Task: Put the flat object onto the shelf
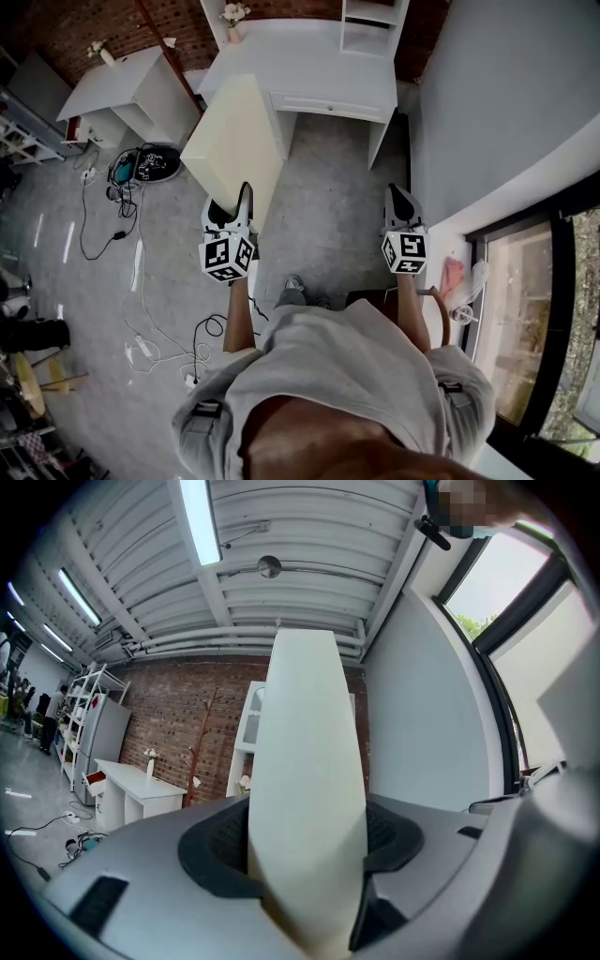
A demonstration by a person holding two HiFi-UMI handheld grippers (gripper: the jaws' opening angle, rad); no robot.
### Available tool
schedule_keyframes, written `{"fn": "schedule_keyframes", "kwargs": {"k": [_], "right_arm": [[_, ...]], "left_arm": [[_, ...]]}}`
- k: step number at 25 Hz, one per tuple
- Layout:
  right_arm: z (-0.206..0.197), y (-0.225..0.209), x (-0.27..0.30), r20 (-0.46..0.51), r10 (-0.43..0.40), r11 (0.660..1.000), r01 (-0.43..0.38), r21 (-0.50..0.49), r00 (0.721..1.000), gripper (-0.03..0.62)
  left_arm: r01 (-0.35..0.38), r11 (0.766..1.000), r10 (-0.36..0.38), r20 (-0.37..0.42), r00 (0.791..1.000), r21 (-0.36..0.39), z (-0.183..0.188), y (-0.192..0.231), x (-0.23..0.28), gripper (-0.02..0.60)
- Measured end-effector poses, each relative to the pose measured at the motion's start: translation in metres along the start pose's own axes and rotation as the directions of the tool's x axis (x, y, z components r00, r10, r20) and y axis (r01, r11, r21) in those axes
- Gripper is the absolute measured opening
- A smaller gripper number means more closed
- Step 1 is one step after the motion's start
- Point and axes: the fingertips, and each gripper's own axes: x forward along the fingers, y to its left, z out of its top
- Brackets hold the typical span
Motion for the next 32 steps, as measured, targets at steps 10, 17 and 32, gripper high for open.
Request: {"fn": "schedule_keyframes", "kwargs": {"k": [10,17,32], "right_arm": [[-0.009,-0.017,0.042,-0.017,-0.028,1.000,0.028,-0.001,0.999,0.028],[0.001,-0.033,0.100,-0.010,-0.078,0.997,0.078,0.001,0.997,0.028],[0.043,-0.018,0.261,0.013,-0.112,0.993,0.112,-0.034,0.994,0.028]], "left_arm": [[0.039,0.999,-0.039,-0.003,0.999,-0.003,-0.008,0.006,0.063,0.275],[0.085,0.996,-0.085,-0.020,0.996,-0.017,-0.017,0.024,0.132,0.275],[0.131,0.990,-0.130,0.007,0.991,-0.052,-0.001,0.111,0.282,0.275]]}}
